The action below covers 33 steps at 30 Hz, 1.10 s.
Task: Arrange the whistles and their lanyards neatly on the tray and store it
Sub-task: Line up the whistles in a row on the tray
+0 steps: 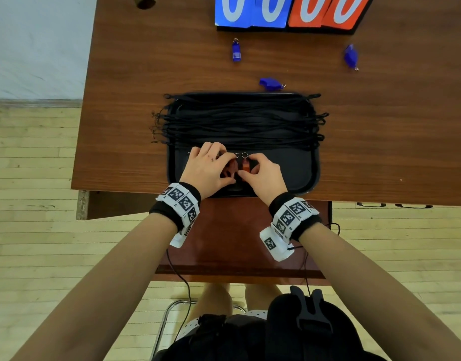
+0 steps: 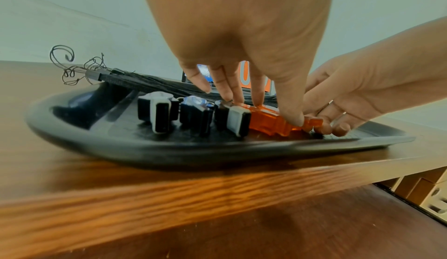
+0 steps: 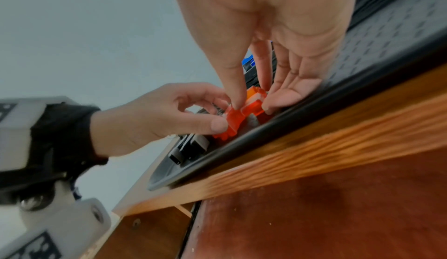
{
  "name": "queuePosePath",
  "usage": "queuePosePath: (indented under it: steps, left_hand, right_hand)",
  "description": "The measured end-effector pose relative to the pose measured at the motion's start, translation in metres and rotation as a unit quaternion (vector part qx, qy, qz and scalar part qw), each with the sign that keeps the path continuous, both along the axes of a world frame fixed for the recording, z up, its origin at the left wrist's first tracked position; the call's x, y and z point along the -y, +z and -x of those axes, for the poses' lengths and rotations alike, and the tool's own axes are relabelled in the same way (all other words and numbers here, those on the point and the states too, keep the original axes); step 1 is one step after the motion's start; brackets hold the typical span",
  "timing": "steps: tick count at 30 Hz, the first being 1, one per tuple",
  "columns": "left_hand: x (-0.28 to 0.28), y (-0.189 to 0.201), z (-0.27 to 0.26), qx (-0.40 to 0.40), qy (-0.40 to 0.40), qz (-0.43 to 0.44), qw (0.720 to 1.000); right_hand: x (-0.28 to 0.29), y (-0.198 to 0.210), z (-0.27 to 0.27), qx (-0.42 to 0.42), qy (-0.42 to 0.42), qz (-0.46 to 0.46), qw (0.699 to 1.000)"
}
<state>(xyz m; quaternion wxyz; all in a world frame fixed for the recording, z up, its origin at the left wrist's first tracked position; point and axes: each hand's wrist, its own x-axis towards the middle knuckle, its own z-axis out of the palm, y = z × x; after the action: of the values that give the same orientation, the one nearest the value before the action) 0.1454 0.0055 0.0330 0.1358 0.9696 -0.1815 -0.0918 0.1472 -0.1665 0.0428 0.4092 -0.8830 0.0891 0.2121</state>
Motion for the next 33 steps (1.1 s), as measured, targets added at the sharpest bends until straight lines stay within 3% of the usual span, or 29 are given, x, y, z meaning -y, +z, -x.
queuePosePath:
  steps: [8, 17, 22, 33]
  left_hand:
    - [0.001, -0.004, 0.000, 0.027, -0.006, 0.021, 0.999]
    - [-0.004, -0.005, 0.001, 0.009, 0.000, 0.007, 1.000]
    - [-0.007, -0.007, 0.001, 0.023, -0.012, 0.006, 1.000]
    - [-0.007, -0.007, 0.003, 0.054, -0.025, 0.011, 0.998]
  right_hand:
    - [0.005, -0.004, -0.006, -0.007, -0.021, -0.039, 0.999]
    - [0.003, -0.007, 0.000, -0.028, -0.108, -0.087, 0.990]
    - [0.002, -0.010, 0.001, -0.020, -0.086, -0.035, 0.995]
    - [0.003, -0.012, 0.000, 0.007, -0.025, -0.025, 0.999]
